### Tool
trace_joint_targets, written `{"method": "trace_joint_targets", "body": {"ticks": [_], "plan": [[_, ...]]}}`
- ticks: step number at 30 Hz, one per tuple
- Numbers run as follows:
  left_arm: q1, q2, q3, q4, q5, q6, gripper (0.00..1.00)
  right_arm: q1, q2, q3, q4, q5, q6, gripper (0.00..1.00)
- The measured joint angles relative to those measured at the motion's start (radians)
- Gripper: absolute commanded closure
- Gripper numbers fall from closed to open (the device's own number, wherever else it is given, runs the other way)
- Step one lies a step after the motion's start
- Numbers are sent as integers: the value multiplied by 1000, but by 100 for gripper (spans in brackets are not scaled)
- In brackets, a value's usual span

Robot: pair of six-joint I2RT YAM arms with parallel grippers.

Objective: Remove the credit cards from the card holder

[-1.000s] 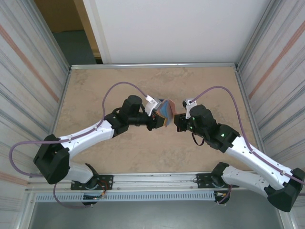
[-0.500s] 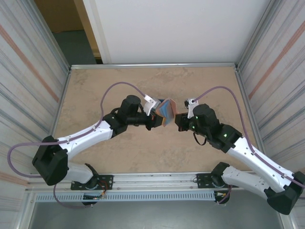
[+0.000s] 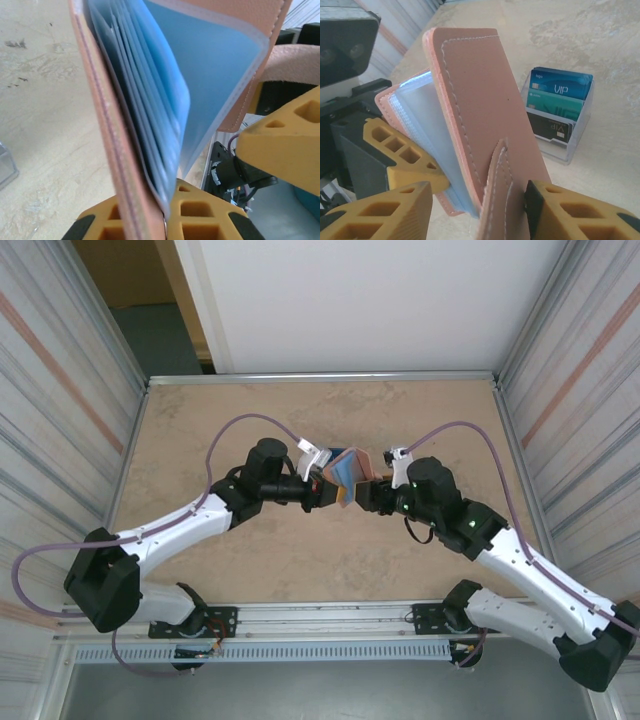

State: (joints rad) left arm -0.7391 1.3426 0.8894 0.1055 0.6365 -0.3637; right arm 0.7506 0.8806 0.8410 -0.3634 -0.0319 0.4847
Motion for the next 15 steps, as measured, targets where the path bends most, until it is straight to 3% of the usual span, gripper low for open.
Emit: {"method": "trace_joint_targets", "body": {"ticks": [8,15], "plan": [[15,16,11,-39,90,2,100,0,56,0,0,-9,-30,39],[21,31,20,-58,140,1,100,-3,89,1,0,-23,-30,43]]}}
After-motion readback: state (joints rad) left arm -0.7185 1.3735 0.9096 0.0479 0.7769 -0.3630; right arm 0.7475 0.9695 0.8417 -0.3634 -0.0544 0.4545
